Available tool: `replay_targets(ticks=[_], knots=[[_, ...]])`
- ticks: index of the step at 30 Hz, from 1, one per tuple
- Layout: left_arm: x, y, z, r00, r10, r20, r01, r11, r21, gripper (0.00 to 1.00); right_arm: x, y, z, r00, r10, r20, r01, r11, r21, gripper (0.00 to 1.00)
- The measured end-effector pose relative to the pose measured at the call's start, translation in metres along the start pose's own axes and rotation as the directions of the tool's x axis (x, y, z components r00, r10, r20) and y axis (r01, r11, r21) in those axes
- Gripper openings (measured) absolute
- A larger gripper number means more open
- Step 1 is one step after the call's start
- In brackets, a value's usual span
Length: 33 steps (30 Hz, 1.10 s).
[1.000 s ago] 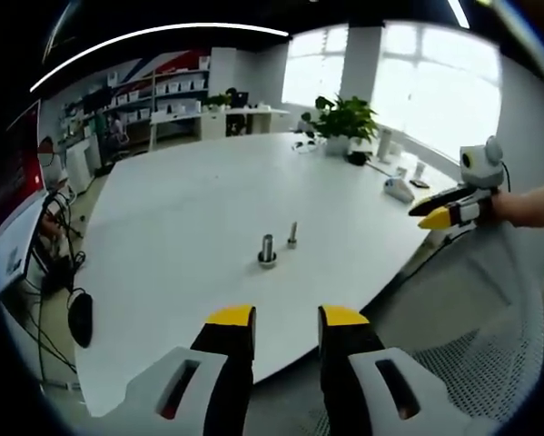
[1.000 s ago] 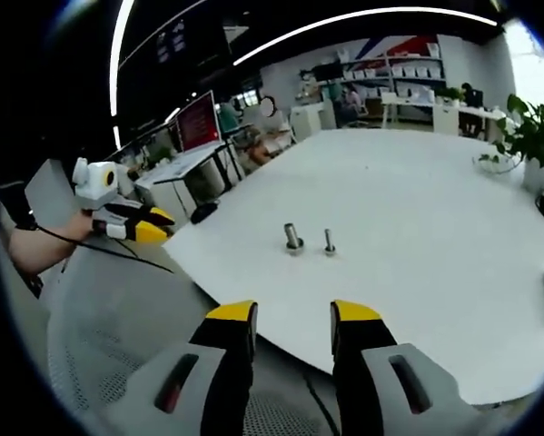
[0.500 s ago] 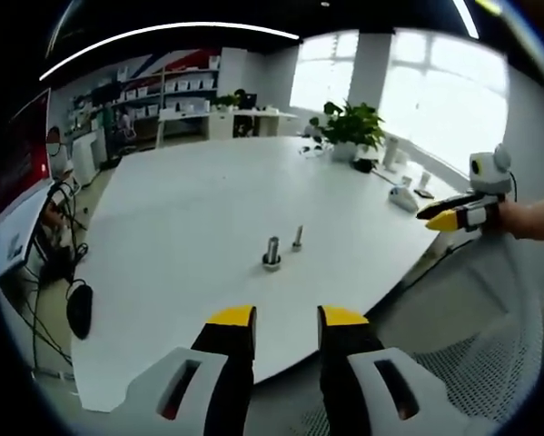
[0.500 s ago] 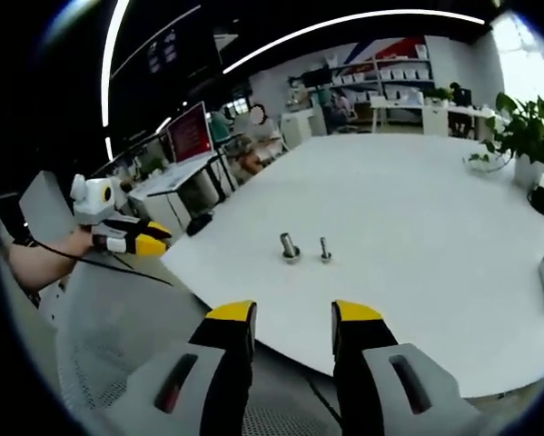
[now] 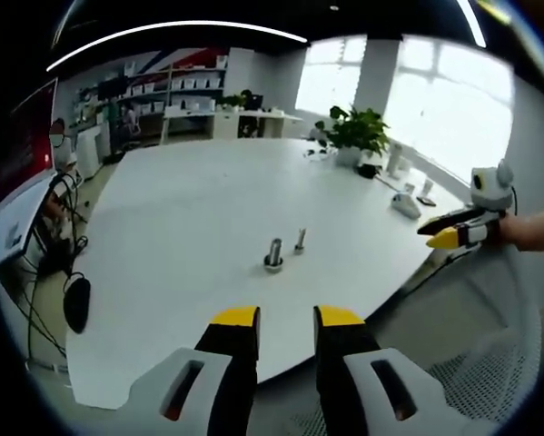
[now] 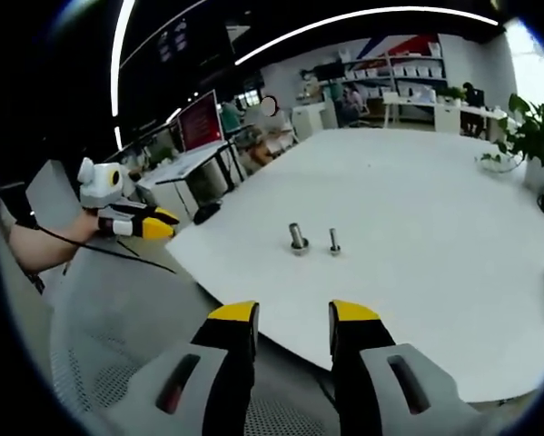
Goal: Place the washer onto the threaded stud by aligning its center hole with the stud, sliding it down to the base, and recovering from edge contact or off-axis alignment until the washer reaches the visible bottom stop.
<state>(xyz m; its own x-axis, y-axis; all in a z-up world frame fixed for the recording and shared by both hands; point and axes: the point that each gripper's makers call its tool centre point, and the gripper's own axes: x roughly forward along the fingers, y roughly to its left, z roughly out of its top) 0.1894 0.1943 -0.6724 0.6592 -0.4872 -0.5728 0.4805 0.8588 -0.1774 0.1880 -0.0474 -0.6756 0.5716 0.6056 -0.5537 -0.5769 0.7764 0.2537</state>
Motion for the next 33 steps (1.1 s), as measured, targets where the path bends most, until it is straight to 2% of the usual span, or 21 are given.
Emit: replay_targets(ticks=[2,13,18,22,27,31,33], knots=[[0.001,-0.002,-0.002,1.000,-0.003,-0.015,0.003,1.000,0.010,0.21,0.000,-0.001,0.000,1.000,-0.003,0.000,0.003,1.000,0.006,0.33],[0.001,-0.002,-0.004,1.000,-0.003,-0.013,0.003,1.000,-0.002,0.23,0.001,-0.005,-0.008,0.999,-0.018,-0.031,0.018,1.000,-0.007,0.33],[0.000,0.000,0.000,1.000,0.005,0.002,-0.005,1.000,-0.010,0.23,-0.001,-0.006,-0.005,0.999,-0.037,-0.016,0.037,0.999,-0.006,0.33],[-0.001,0.000,-0.002,1.000,0.012,0.001,-0.012,1.000,-0.009,0.23,-0.001,-0.006,-0.009,0.998,-0.041,-0.038,0.041,0.999,-0.007,0.33],[-0.001,0.000,0.000,1.000,0.012,0.011,-0.012,1.000,-0.012,0.23,-0.002,-0.011,-0.007,0.998,-0.054,-0.018,0.054,0.999,0.004,0.33],[-0.001,-0.001,0.000,1.000,0.015,0.010,-0.015,1.000,-0.005,0.22,-0.003,-0.013,-0.009,0.998,-0.056,-0.025,0.056,0.998,0.009,0.31],[-0.001,-0.001,0.001,1.000,0.017,0.014,-0.017,1.000,-0.007,0.22,-0.005,-0.017,-0.005,0.997,-0.075,-0.005,0.075,0.997,0.014,0.31]])
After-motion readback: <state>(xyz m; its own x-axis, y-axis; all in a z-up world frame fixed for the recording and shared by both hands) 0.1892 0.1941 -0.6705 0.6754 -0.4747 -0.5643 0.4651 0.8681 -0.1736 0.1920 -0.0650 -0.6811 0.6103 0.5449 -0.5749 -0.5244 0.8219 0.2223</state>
